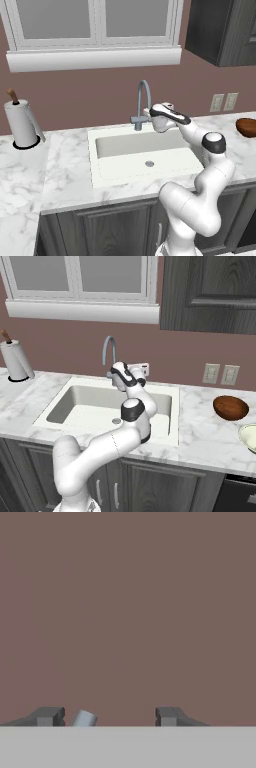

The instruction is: Rinse each bowl for a few seconds and place them down in the sink or on the counter.

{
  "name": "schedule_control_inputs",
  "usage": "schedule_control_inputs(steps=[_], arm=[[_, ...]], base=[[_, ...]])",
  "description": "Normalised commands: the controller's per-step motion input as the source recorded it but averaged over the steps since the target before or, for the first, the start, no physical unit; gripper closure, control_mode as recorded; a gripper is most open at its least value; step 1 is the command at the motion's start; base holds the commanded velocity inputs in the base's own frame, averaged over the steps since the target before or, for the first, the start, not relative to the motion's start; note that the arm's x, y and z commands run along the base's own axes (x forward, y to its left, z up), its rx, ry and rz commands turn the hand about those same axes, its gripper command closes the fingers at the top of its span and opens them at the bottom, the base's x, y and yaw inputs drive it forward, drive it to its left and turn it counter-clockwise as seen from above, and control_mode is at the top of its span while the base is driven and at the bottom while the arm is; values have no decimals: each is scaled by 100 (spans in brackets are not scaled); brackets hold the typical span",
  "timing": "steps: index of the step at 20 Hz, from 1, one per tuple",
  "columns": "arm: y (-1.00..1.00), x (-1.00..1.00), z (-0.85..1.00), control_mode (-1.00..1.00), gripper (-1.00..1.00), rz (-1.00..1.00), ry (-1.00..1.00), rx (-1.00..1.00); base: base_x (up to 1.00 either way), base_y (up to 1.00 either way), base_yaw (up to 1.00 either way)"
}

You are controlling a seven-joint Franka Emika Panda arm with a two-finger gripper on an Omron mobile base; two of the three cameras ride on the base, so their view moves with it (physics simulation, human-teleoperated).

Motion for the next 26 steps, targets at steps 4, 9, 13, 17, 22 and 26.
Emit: schedule_control_inputs(steps=[4, 9, 13, 17, 22, 26], arm=[[-40, 10, -29, -100, -100, -1, 2, 0], [-49, 5, -41, -100, -100, -1, 4, 2], [-44, 1, -56, -100, -100, -2, 8, 1], [-48, 0, -67, -100, -100, -5, 11, 0], [-67, -2, -67, -100, -100, -7, 9, 1], [-76, -5, -67, -100, -100, -8, 6, 1]], base=[[0, 0, 0], [0, 0, 0], [0, 0, 0], [0, 0, 0], [0, 0, 0], [0, 0, 0]])
